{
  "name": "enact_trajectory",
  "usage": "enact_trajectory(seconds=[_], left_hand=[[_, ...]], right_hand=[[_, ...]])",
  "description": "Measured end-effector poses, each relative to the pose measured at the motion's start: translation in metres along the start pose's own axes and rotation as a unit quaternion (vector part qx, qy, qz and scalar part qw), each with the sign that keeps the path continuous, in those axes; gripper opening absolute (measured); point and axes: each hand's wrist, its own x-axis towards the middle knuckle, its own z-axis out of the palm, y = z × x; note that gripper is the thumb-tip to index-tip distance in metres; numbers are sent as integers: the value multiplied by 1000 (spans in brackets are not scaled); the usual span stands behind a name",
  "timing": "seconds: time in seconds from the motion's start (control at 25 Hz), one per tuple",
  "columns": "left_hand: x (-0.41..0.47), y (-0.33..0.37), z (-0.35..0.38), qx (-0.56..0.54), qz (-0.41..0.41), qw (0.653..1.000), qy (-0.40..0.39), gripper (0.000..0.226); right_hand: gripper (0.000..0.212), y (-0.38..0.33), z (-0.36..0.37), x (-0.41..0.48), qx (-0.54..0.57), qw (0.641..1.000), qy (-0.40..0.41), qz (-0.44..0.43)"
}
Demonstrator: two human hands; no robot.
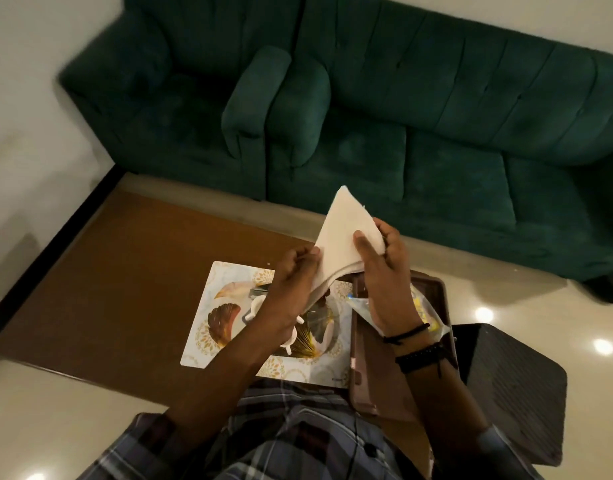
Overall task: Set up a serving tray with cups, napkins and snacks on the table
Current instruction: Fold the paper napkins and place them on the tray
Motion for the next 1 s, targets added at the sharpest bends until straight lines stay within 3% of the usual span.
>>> enact_trajectory(seconds=[0.08,0.2,0.32,0.48,0.6,0.68,0.84,1.0], left_hand=[[0,-1,-10,-77,-40,996,-12,25],[-6,4,-14,-245,-114,962,-33,41],[-5,7,-11,-324,-104,940,-35,50],[-6,11,5,-343,-82,936,-9,55],[-1,14,10,-369,-47,928,12,29],[1,15,13,-378,-46,925,15,17],[3,11,15,-357,-51,932,26,17],[7,14,4,-364,-47,930,27,16]], right_hand=[[38,-4,-11,6,79,996,1,41],[30,-15,-20,3,199,969,-56,133],[31,-15,-22,-2,193,965,-95,149],[43,-10,-12,-13,162,967,-126,149],[41,-4,-4,-21,173,965,-135,145],[41,-1,5,-24,182,965,-118,148],[44,5,16,-22,156,972,-45,171],[88,0,5,-7,165,975,9,147]])
